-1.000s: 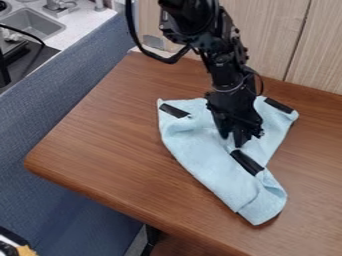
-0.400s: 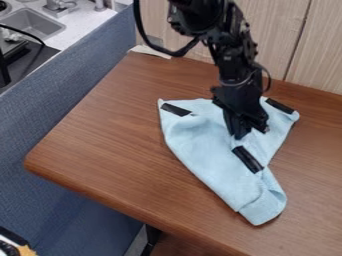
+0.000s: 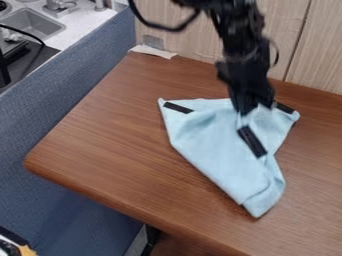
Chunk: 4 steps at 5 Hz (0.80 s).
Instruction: Unfold the cloth from the top right to the bottom left.
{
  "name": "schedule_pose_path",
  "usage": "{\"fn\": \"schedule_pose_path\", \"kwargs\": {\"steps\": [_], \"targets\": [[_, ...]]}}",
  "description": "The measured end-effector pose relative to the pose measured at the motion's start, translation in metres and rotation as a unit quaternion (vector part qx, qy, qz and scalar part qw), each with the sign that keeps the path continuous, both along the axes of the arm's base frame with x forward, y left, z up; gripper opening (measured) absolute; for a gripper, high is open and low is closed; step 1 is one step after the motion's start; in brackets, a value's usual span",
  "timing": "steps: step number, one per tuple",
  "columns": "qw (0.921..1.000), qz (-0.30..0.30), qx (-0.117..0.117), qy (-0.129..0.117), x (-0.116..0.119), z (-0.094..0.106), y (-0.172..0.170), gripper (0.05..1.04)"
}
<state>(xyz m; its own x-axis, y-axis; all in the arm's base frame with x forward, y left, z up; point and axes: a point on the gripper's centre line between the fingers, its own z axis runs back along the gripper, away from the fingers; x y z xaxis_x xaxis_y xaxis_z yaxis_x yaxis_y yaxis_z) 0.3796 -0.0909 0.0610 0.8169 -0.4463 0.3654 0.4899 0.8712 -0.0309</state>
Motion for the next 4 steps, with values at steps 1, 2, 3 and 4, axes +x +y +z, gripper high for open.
{"fn": "schedule_pose_path", "kwargs": {"steps": [1,2,3,4], "targets": [[0.9999,-0.002,-0.002,-0.017,-0.016,0.022,0.006,0.055],[0.9995,0.005,-0.013,-0.027,-0.037,0.038,0.017,0.055],[0.9995,0.017,-0.021,-0.019,-0.065,0.036,0.032,0.055],[0.9993,0.031,-0.02,-0.012,-0.085,0.032,0.044,0.055]]}}
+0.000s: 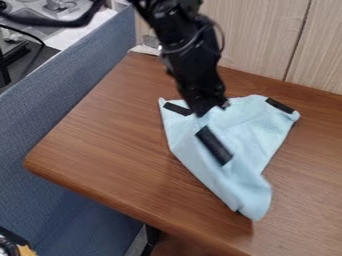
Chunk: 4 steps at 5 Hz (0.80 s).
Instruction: Unfold the cloth from the top right to the bottom left.
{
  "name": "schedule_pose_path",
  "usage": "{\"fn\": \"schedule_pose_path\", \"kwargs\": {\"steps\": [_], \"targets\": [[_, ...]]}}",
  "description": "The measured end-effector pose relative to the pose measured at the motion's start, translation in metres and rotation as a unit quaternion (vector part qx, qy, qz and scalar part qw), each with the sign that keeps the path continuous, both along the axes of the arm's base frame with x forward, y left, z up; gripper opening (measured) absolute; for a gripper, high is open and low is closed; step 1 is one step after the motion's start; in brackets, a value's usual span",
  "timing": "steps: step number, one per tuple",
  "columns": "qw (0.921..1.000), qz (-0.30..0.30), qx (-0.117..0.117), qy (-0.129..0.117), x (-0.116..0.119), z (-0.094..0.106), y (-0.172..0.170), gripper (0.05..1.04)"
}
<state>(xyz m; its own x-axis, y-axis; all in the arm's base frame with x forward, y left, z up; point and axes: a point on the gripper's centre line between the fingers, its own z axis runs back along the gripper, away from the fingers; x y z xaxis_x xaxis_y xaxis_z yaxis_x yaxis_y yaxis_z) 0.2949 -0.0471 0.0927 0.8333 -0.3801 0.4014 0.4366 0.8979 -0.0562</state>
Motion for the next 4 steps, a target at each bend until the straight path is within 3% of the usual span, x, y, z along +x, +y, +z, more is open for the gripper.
{"fn": "schedule_pose_path", "kwargs": {"steps": [1,3,4], "targets": [[0.9989,0.044,0.011,0.013,-0.025,-0.005,0.012,0.054],[0.9811,0.186,0.03,0.045,-0.063,-0.032,0.028,0.055],[0.9775,0.2,0.042,0.051,-0.064,-0.036,0.027,0.055]]}}
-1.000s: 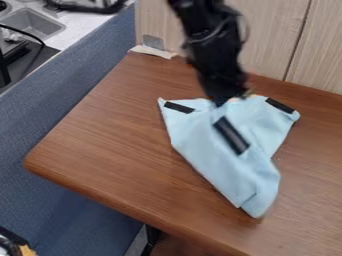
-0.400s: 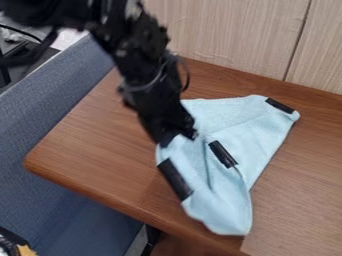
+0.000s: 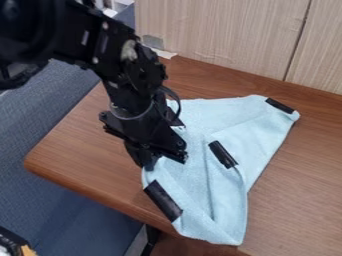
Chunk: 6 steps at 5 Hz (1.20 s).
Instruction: Unfold the cloth from the top right to the bottom left.
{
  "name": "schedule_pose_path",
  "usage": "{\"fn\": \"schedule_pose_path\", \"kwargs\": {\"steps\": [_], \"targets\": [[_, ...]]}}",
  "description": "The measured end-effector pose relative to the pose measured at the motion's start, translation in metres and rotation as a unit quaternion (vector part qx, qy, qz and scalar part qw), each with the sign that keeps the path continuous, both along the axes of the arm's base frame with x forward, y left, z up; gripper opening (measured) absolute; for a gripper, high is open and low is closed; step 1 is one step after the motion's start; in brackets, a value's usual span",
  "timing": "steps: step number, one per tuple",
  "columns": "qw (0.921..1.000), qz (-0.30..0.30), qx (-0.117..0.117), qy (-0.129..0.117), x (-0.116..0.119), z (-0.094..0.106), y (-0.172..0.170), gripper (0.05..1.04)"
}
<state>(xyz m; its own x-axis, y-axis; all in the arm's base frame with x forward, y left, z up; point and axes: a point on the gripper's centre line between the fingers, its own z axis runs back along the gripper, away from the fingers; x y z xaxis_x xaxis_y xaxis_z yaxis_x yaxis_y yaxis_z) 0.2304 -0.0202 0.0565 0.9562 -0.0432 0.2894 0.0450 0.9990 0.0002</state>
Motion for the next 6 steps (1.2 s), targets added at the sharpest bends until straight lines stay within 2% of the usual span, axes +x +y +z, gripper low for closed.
{"fn": "schedule_pose_path", "kwargs": {"steps": [2,3,4,5,6], "targets": [[0.9988,0.022,-0.006,0.043,0.009,-0.047,-0.002,0.054],[0.999,0.03,-0.002,0.033,0.012,-0.047,-0.003,0.07],[0.9984,0.048,0.001,0.031,0.014,-0.046,-0.004,0.21],[0.9984,0.049,-0.002,0.027,0.014,-0.043,-0.004,0.455],[0.9987,0.033,0.016,0.035,0.017,-0.037,-0.005,0.761]]}}
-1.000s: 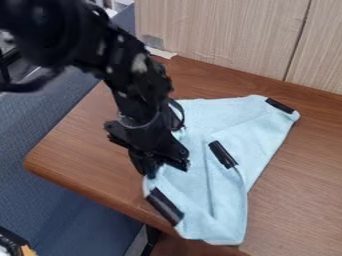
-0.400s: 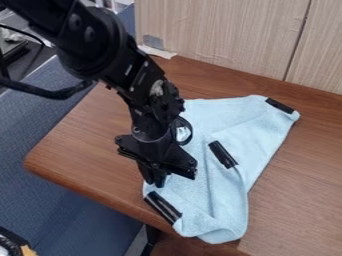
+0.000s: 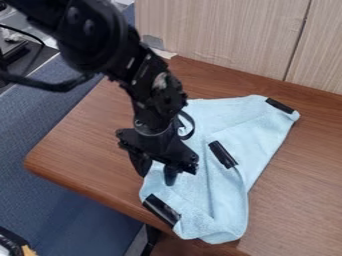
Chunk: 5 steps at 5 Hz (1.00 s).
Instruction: Unfold the cloth from the top right to the bottom left.
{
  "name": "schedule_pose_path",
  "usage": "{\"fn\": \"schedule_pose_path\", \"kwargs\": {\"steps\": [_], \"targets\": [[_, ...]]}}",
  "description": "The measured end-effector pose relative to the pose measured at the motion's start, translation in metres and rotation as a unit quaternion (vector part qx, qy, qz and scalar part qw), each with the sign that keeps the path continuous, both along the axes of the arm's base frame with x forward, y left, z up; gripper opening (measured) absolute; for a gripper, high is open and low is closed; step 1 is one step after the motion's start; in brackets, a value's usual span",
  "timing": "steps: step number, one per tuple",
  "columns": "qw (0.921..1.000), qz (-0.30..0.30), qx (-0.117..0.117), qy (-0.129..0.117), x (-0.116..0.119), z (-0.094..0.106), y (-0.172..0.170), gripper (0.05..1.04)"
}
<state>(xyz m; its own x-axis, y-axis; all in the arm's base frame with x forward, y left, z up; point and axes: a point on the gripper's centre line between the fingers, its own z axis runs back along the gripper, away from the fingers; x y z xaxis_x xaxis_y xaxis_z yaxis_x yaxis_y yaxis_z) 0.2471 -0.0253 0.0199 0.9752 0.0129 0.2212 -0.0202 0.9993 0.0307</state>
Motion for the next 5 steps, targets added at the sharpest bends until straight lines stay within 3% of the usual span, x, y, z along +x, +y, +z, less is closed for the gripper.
{"fn": "schedule_pose_path", "kwargs": {"steps": [1,2,4,5], "targets": [[0.9998,-0.018,0.01,0.005,0.005,0.012,0.001,0.993],[0.9987,-0.042,0.025,0.008,0.01,0.026,-0.004,1.003],[0.9955,-0.087,0.027,-0.029,0.029,0.066,-0.018,0.999],[0.9939,-0.101,0.028,-0.033,0.033,0.073,-0.021,0.999]]}}
